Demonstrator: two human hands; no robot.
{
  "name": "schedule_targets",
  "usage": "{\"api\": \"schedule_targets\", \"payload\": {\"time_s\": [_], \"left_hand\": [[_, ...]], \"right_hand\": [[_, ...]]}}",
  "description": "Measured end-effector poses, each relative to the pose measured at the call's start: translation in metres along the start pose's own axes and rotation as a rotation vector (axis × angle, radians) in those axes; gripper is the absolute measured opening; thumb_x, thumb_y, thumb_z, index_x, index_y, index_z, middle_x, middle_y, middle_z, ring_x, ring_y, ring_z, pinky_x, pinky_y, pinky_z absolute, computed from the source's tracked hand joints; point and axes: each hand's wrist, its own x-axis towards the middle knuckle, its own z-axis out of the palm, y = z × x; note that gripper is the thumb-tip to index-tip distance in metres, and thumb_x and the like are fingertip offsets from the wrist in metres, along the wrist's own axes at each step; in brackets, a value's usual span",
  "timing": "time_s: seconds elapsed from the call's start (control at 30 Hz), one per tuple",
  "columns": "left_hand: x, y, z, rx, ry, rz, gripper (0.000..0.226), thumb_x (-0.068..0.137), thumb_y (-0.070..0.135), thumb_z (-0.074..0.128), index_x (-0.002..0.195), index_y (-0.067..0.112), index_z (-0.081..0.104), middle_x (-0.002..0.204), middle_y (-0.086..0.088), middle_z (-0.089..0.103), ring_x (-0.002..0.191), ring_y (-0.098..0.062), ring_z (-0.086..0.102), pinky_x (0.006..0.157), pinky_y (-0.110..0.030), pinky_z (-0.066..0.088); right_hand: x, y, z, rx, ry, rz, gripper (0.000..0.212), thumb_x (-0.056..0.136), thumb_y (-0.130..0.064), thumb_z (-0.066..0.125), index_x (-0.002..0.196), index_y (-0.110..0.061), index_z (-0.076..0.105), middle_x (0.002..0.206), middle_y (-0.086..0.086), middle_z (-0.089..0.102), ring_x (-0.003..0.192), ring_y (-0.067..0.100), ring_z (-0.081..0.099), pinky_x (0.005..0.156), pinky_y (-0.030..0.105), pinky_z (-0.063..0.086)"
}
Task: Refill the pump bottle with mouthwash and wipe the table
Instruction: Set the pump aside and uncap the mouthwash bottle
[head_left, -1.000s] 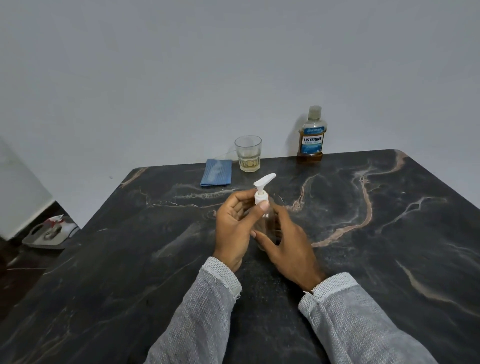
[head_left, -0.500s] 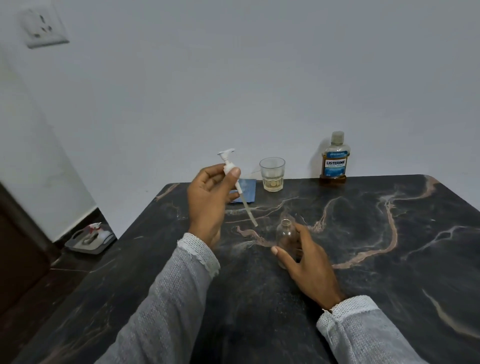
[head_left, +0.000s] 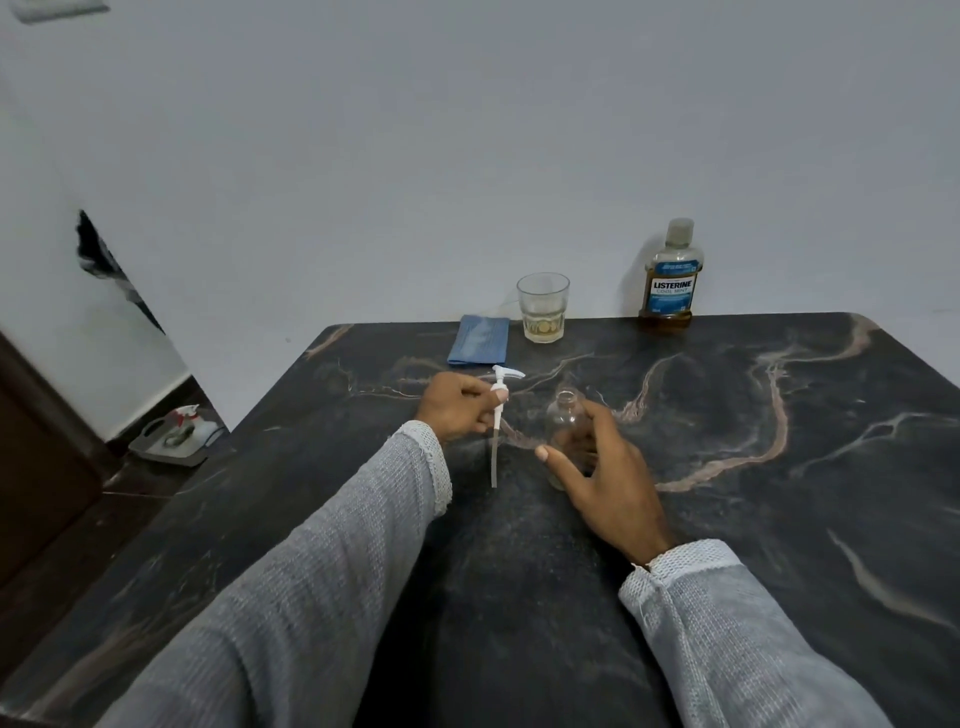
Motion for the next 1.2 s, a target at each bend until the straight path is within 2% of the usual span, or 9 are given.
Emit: {"api": "schedule_targets", "payload": {"time_s": [0.07,0.17,0.27,0.33,0.37,0.67,0.97,1.2], "left_hand": [[0.005,-0.006,0.002,0.101,-0.008,-0.001,0.025,0.087,0.018,0.07,0.096,-0.005,0.073,0.06,-0.001,0.061,0.049,-0.009,0.051,0.049,-0.02,0.044],[0.011,-0.016,0.004,0.179,-0.004,0.015,0.025,0.086,0.021,0.071,0.094,-0.002,0.075,0.064,0.0,0.064,0.051,0.0,0.05,0.064,-0.021,0.044],[0.013,-0.026,0.005,0.205,0.013,0.0,0.023,0.084,0.025,0.074,0.094,0.005,0.077,0.09,-0.011,0.074,0.072,-0.009,0.062,0.081,-0.026,0.049],[0.014,-0.029,0.006,0.194,0.034,-0.018,0.023,0.082,0.027,0.075,0.094,0.007,0.077,0.095,-0.01,0.075,0.092,-0.021,0.068,0.094,-0.035,0.051],[0.014,-0.03,0.006,0.191,0.041,-0.02,0.023,0.082,0.027,0.076,0.094,0.007,0.078,0.095,-0.009,0.075,0.097,-0.024,0.068,0.096,-0.039,0.051],[0.007,-0.037,0.009,0.131,0.088,0.02,0.017,0.082,0.027,0.076,0.089,0.012,0.079,0.089,-0.003,0.076,0.094,-0.02,0.069,0.096,-0.04,0.051],[0.0,-0.036,0.01,0.112,0.111,0.04,0.021,0.084,0.026,0.074,0.096,0.01,0.077,0.092,-0.003,0.075,0.092,-0.018,0.069,0.094,-0.039,0.052],[-0.001,-0.041,0.009,0.081,0.144,0.071,0.009,0.086,0.03,0.07,0.085,0.023,0.075,0.083,0.003,0.074,0.078,-0.014,0.066,0.081,-0.029,0.054]], "right_hand": [[0.0,0.001,0.0,-0.007,0.003,0.0,0.049,0.081,-0.053,0.066,0.122,-0.042,0.042,0.099,-0.022,0.064,0.092,-0.006,0.061,0.079,0.023,0.054],[0.0,-0.001,0.0,-0.02,0.003,0.0,0.045,0.081,-0.056,0.064,0.118,-0.048,0.039,0.097,-0.025,0.063,0.093,-0.009,0.06,0.076,0.016,0.05],[0.001,-0.001,0.001,-0.019,0.004,0.002,0.047,0.082,-0.052,0.065,0.121,-0.047,0.038,0.096,-0.023,0.063,0.091,-0.008,0.061,0.076,0.018,0.051],[0.001,-0.001,0.001,-0.014,-0.001,0.005,0.048,0.083,-0.051,0.066,0.123,-0.042,0.04,0.097,-0.021,0.064,0.091,-0.006,0.061,0.078,0.023,0.054],[0.001,0.0,0.001,-0.014,-0.003,0.007,0.05,0.083,-0.05,0.066,0.124,-0.039,0.041,0.098,-0.02,0.064,0.092,-0.005,0.061,0.08,0.025,0.054],[0.002,-0.001,0.0,-0.006,-0.02,0.019,0.055,0.084,-0.047,0.067,0.129,-0.029,0.042,0.1,-0.016,0.064,0.094,0.0,0.062,0.084,0.033,0.056],[0.0,0.0,0.0,-0.004,-0.012,0.027,0.058,0.082,-0.051,0.067,0.129,-0.037,0.037,0.103,-0.019,0.063,0.095,-0.004,0.061,0.083,0.021,0.051],[0.0,-0.003,-0.001,0.032,-0.015,0.036,0.055,0.081,-0.054,0.068,0.123,-0.051,0.032,0.1,-0.038,0.052,0.095,-0.022,0.053,0.074,0.0,0.041]]}}
